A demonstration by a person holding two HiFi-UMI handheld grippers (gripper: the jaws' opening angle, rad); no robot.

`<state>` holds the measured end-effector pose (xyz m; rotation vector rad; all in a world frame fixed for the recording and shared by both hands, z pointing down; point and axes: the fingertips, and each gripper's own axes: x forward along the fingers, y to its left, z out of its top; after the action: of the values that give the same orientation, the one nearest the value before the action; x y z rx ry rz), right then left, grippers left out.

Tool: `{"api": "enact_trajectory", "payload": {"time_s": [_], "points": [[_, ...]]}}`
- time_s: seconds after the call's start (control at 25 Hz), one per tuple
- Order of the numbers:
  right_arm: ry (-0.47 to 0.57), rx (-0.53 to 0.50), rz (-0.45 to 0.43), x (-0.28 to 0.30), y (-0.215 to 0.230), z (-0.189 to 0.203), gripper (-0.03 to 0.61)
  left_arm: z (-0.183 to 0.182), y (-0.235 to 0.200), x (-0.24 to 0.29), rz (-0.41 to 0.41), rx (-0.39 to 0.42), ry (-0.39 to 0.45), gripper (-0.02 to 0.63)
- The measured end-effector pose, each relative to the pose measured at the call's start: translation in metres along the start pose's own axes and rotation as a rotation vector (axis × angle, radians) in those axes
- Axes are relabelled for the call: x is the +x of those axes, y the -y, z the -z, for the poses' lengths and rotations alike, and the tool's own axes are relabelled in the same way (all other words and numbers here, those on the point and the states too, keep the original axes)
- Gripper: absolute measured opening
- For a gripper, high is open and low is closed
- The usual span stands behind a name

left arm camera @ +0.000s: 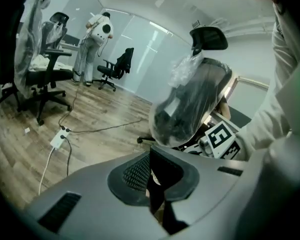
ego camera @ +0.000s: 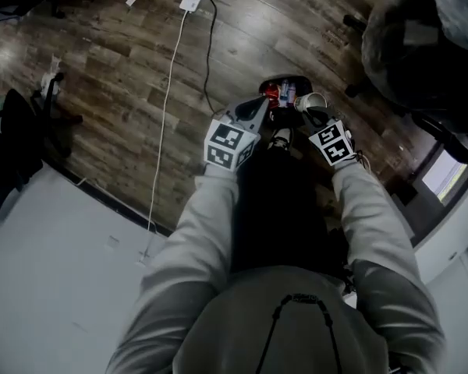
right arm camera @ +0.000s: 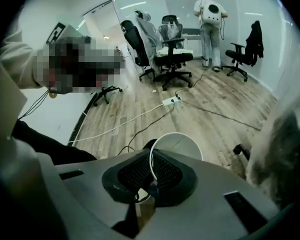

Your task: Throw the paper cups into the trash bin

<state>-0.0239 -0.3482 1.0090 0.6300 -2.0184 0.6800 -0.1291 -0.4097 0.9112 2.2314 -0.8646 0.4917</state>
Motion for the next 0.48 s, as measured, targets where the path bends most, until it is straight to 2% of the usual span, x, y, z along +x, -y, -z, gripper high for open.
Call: {"api": "enact_trajectory", "payload": {"time_s": [0.16, 0.24, 0.32, 0.4, 0.48], "points": [[-0.062, 0.036, -0.034, 0.076, 0.005, 0.046, 0.038, 0.059, -0.023, 0.028, 0.007, -0.049, -0.045, -0.006], [-0.084, 0.06, -0.08, 0.104, 0.0, 0.06, 0.038, 0.073, -0.031, 0.033, 0.003, -0.071, -0.044, -0.006], [-0.111, 0.013, -0.119, 0.125, -0.006, 0.07, 0.038, 0.084, -0.035, 0.038, 0.005, -0.065, -0.048, -0.006], [-0.122, -0.023, -0.125, 0.138, -0.004, 0.077, 0.038, 0.094, -0.038, 0.044, 0.015, -0.045, -0.056, -0.006], [-0.117, 0.009, -0.117, 0.147, 0.0, 0.08, 0.038, 0.102, -0.044, 0.049, 0.02, -0.045, -0.062, -0.006]]}}
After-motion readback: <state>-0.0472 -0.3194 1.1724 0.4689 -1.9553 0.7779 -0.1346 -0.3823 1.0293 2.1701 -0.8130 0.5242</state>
